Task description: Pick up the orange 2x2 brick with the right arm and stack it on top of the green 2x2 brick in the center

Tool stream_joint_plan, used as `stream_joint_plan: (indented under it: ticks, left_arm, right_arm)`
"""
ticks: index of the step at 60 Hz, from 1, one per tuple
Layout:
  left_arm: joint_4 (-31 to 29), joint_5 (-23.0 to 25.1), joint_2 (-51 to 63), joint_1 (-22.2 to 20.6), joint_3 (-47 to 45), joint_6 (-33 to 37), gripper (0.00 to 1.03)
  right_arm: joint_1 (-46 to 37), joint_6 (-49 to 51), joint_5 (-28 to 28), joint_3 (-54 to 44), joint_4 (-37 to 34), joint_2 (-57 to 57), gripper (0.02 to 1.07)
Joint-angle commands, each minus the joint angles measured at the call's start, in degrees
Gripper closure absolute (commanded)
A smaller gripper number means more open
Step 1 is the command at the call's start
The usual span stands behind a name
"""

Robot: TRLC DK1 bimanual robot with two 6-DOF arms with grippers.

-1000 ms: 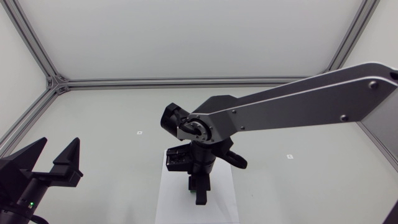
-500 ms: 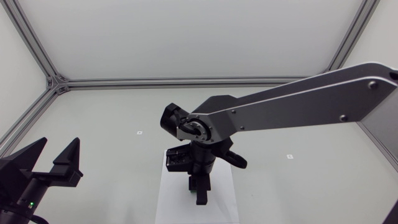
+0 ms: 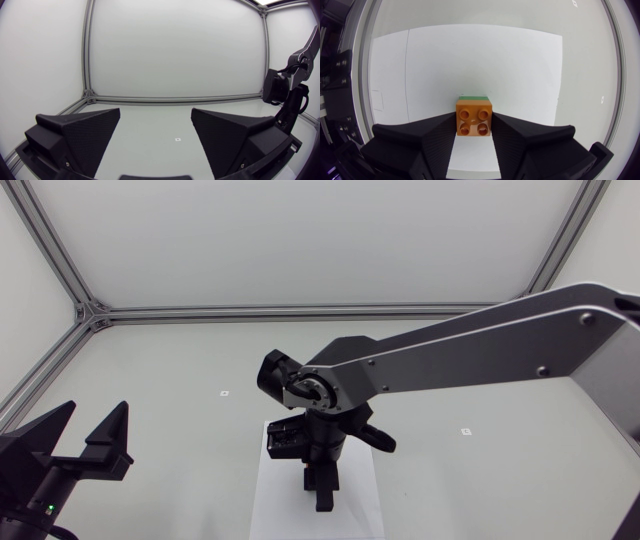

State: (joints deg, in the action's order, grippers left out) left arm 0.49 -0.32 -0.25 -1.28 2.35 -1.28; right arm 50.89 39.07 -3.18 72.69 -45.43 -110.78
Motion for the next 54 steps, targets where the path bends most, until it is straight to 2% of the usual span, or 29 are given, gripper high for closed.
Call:
stream_joint_plan:
  ticks: [1,24,34,36,37,38,54]
  left_arm:
    - [-0.8,0.2,-0.5,0.1,-2.3,0.8,0.04]
    - [-0.8,0.2,-0.5,0.1,-2.3,0.8,0.04]
    - [-0.8,0.2,-0.5,0.1,-2.3,0.8,0.04]
    - [-0.8,0.2,-0.5,0.1,-2.3,0.8,0.04]
    - [-0.8,0.2,-0.5,0.1,-2.3,0.8,0.04]
    - [-0.8,0.3,-0.5,0.1,-2.3,0.8,0.04]
    - [-0.8,0.2,-0.5,0.1,-2.3,0.8,0.04]
  right_arm:
    - [0.5,0.4,0.0,-1.3,-1.6,-2.6,0.54]
    - [0.5,0.1,0.0,-1.1,-2.1,-1.0,0.5]
    - [0.4,-0.7,0.2,-0.4,-3.1,0.5,0.28]
    - [0.4,-0.7,0.2,-0.2,-3.3,0.7,0.2]
    - [0.4,-0.7,0.2,-0.2,-3.3,1.0,0.09]
    - [0.4,-0.7,0.2,-0.2,-3.3,1.2,0.04]
    - [0.3,-2.0,0.2,-0.7,-4.8,6.1,0.06]
